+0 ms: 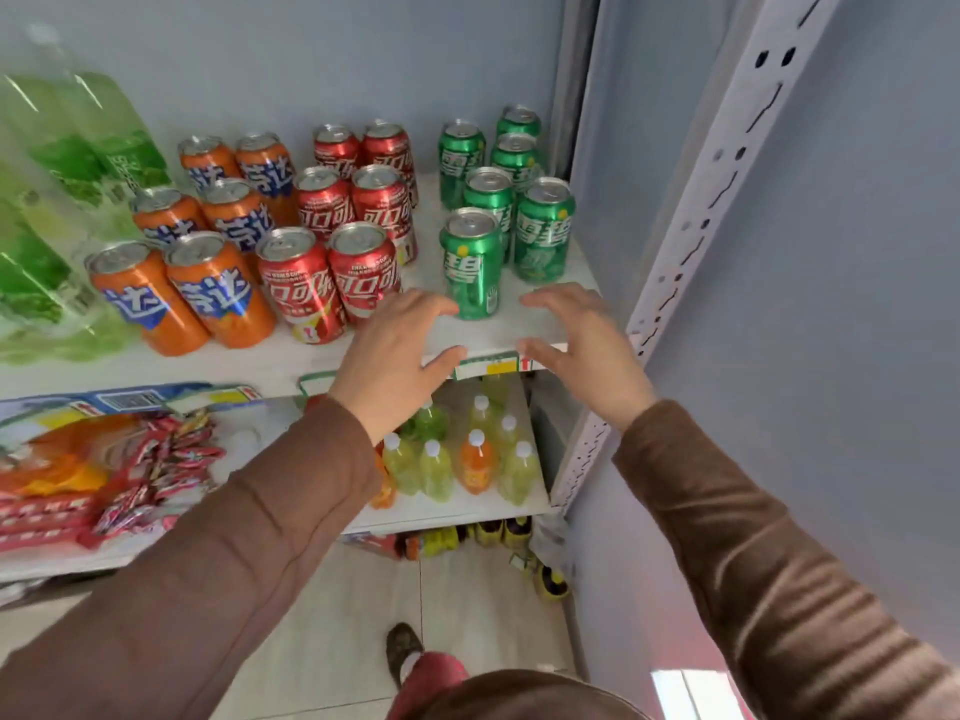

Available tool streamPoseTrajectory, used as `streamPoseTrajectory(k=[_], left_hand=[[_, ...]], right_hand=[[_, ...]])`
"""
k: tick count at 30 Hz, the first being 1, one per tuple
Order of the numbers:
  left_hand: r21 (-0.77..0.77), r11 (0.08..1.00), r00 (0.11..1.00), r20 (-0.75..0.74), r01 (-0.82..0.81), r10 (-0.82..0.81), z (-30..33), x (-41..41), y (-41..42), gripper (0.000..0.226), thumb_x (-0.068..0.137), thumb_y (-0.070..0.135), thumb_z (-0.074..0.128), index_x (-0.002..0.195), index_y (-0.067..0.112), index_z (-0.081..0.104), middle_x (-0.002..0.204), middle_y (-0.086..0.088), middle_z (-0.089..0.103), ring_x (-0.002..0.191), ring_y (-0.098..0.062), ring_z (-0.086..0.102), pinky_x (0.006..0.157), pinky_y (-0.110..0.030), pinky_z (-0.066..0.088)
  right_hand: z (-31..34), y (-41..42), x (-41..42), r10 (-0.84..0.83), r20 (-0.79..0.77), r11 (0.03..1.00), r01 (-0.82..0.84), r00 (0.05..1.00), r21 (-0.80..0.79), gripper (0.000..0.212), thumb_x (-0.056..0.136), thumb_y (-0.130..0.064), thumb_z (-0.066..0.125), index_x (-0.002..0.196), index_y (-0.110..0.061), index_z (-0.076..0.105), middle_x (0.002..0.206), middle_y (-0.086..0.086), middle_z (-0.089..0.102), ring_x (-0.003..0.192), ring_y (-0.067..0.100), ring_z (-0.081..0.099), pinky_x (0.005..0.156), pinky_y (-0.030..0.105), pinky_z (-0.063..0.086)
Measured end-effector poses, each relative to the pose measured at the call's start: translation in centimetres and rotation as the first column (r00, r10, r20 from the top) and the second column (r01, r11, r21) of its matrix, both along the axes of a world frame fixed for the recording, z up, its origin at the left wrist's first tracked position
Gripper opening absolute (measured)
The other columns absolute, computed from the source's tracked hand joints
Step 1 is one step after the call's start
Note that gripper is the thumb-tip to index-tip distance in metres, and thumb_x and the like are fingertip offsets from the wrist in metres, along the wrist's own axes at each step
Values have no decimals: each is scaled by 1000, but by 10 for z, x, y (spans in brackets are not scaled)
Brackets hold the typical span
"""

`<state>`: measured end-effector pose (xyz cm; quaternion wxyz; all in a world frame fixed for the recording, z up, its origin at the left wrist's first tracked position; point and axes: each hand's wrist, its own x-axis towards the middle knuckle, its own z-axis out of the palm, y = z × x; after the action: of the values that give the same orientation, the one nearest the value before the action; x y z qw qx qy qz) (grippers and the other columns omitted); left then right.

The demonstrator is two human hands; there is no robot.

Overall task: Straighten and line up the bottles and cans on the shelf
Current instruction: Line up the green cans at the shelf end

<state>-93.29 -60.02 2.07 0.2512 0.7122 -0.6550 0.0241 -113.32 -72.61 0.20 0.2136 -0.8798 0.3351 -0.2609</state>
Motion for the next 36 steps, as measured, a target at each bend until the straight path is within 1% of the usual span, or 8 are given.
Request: streamPoseTrajectory(k=[3,5,11,18,23,32,34,36], left_hand=[[17,997,997,-2,-71,71,-34,-8,-6,42,88,31,69,124,11,61,120,-9,59,114,-30,50,96,-34,38],[23,994,994,-2,-106,106,-48,-13,-13,47,87,33,70,127,12,60,122,-8,58,114,-29,48,99,-32,35],[-67,984,986,6,-163,164,-67,-16,-21,49,85,39,71,125,14,62,118,-5,59,110,-27,47,98,-33,39],[-151,972,983,-38,-182,178,-74,-17,-26,44,85,41,71,119,14,66,113,-5,61,107,-27,51,97,-35,40],[-163,969,982,-33,-186,184,-76,-16,-27,44,86,42,70,119,14,66,113,-5,61,107,-27,52,98,-32,38],[-125,973,980,7,-196,198,-66,-19,-27,41,85,38,70,118,13,65,111,-5,60,106,-27,50,93,-36,43],[-74,981,983,26,-177,179,-58,-19,-26,41,86,35,71,119,11,65,112,-7,61,107,-28,51,93,-40,45],[-31,988,988,17,-151,151,-46,-18,-23,41,86,35,71,119,11,66,114,-8,62,109,-29,53,92,-40,45]], right_hand=[[-27,-2,-2,-18,-41,999,16,999,-38,50,86,-25,75,132,-15,60,132,9,58,120,29,50,102,39,43],[-38,-3,-2,-41,-33,998,39,999,-52,51,85,-25,76,132,-13,61,131,9,59,118,31,51,101,42,44],[-57,-4,1,-77,12,985,78,997,-157,50,82,-30,77,127,-14,62,128,6,60,116,28,51,97,34,38],[-66,-4,7,-121,48,965,128,992,-229,49,82,-32,74,126,-17,61,128,1,59,117,24,49,97,32,36],[-68,-4,10,-135,68,954,148,988,-261,45,83,-30,71,125,-17,61,127,1,59,116,24,49,97,31,35],[-63,-7,6,-108,65,962,121,992,-246,41,85,-31,69,124,-18,62,123,1,59,113,24,49,92,34,37],[-57,-10,3,-61,71,978,74,996,-195,41,87,-34,69,124,-17,63,122,2,60,113,25,51,93,37,40],[-49,-14,1,-24,113,995,35,993,-95,43,90,-37,67,127,-16,63,123,3,61,114,24,53,96,40,43]])
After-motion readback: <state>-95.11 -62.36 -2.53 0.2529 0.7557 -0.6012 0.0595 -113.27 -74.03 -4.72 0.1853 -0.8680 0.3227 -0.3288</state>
